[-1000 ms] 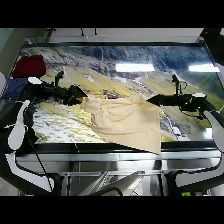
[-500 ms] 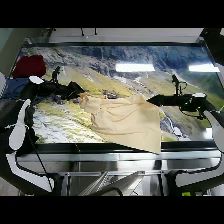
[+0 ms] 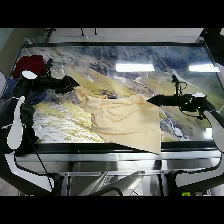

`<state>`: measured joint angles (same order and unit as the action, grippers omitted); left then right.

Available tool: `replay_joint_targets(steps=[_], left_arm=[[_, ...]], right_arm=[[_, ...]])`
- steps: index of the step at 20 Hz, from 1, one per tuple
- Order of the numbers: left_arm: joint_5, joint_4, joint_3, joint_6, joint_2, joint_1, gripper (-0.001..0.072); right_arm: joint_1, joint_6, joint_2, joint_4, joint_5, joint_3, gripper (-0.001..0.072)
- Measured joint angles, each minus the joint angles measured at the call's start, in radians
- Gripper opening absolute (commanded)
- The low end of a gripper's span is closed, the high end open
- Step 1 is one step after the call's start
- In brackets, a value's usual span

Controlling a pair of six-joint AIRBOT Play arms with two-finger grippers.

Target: Fold the shirts.

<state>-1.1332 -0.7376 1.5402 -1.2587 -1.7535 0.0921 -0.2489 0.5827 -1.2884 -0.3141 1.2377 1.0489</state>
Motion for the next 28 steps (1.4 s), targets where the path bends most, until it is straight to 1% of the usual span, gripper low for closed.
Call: replay_joint_targets(steps=[2, 4, 7, 9, 12, 15, 16, 17, 18, 23, 25, 28], left_arm=[[-0.049, -0.058, 0.008, 0.004, 0.0, 0.01, 0.0529], [-0.069, -0.105, -0.019, 0.011, 0.0, 0.013, 0.0529], [-0.037, -0.14, -0.085, 0.019, 0.0, 0.015, 0.0529], [0.005, -0.133, -0.122, 0.039, 0.0, 0.016, 0.0529], [0.062, -0.076, -0.158, 0.078, -0.001, 0.014, 0.0528], [0.089, -0.031, -0.164, 0.109, -0.018, -0.005, 0.0527], [0.087, -0.022, -0.155, 0.115, -0.031, -0.015, 0.0399], [0.086, -0.015, -0.14, 0.118, -0.048, -0.028, 0.0101], [0.075, -0.012, -0.122, 0.121, -0.066, -0.042, 0.0014], [-0.014, -0.009, -0.019, 0.118, -0.116, -0.076, 0.0013], [-0.084, -0.037, 0.031, 0.085, -0.121, -0.069, 0.0012], [-0.228, -0.058, 0.1, 0.039, -0.097, -0.042, 0.0012]], right_arm=[[0.0, 0.0, 0.0, 0.0, 0.0, 0.0, 0.002], [0.0, 0.0, 0.0, 0.0, 0.0, 0.0, 0.002], [0.0, 0.0, 0.0, 0.0, -0.002, 0.0, 0.002], [0.0, 0.0, 0.0, 0.0, -0.002, 0.0, 0.002], [0.0, 0.0, 0.0, 0.0, -0.003, 0.0, 0.002], [0.0, 0.004, 0.0, 0.0, -0.007, 0.0, 0.002], [0.0, 0.004, 0.0, 0.0, -0.01, 0.0, 0.002], [0.0, 0.008, 0.0, 0.0, -0.012, 0.0, 0.002], [0.0, 0.008, 0.0, 0.0, -0.014, 0.0, 0.002], [0.0, 0.019, 0.0, 0.0, -0.012, 0.0, 0.002], [-0.002, 0.032, 0.015, 0.0, 0.01, 0.0, 0.0019], [-0.024, 0.053, 0.102, 0.002, 0.046, 0.013, 0.0019]])
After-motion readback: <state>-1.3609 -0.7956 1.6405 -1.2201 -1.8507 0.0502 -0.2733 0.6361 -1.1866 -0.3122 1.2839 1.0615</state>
